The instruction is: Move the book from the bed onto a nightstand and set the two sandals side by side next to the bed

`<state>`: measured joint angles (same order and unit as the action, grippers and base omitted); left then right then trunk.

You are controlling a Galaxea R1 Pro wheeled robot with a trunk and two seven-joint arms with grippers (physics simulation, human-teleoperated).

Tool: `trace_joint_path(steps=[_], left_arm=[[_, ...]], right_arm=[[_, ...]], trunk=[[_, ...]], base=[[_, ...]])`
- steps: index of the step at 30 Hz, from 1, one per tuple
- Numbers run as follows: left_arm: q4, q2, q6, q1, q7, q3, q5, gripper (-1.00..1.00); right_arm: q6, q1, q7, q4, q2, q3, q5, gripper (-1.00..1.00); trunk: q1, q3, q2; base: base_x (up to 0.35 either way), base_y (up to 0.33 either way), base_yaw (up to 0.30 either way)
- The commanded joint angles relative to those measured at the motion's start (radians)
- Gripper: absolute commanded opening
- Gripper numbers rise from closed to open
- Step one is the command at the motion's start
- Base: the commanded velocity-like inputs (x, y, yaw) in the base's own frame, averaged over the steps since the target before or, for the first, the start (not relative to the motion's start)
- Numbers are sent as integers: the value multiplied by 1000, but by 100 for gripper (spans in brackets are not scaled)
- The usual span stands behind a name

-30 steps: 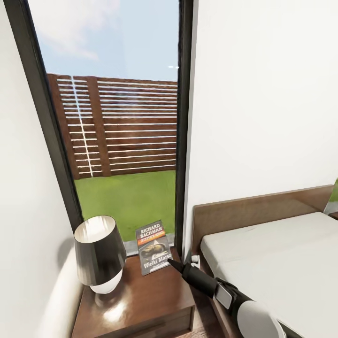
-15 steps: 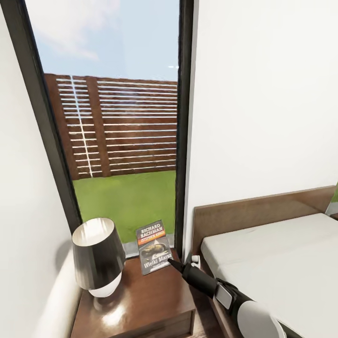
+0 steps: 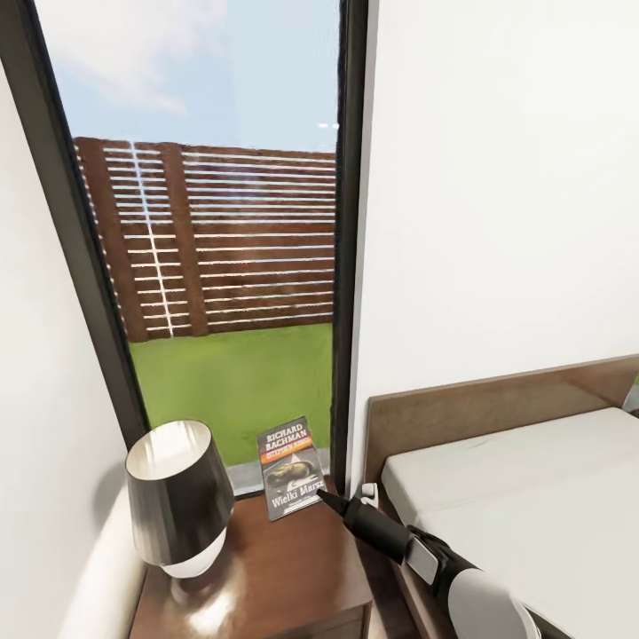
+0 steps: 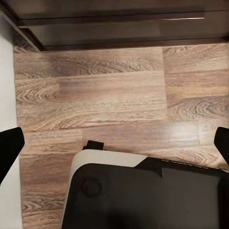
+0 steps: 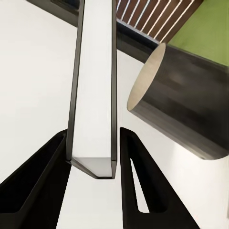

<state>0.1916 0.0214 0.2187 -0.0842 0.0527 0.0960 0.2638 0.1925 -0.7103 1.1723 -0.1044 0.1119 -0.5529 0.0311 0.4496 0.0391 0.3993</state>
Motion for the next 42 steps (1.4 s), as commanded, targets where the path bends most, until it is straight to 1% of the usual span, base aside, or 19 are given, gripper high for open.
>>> trace_joint_path(steps=[1,9,15,18,42], left_arm=[[-1,0,4,-1,6,9,6,100],[-2,-1,6,-4,5,6,6,100],[-3,-1,10,-5,5,4,7,100],[-3,-1,11,-5,5,3,8,100],[0,-1,12,-5,5,4,7,100]], right_arm=[[10,0,2,-2,0,-7,3,-100],[11,0,-6,-5,0,-2,9,-100],[11,0,-40,-6,0,-1,9,-100],[10,0,-45,-5,1,-2,8,-100],[10,0,-52,-2,2,-1,8,-100]], trunk=[[0,0,1],[0,0,1],[0,0,1],[0,0,1],[0,0,1]], base=[[26,0,0],[12,0,0],[2,0,0],[0,0,0],[0,0,0]])
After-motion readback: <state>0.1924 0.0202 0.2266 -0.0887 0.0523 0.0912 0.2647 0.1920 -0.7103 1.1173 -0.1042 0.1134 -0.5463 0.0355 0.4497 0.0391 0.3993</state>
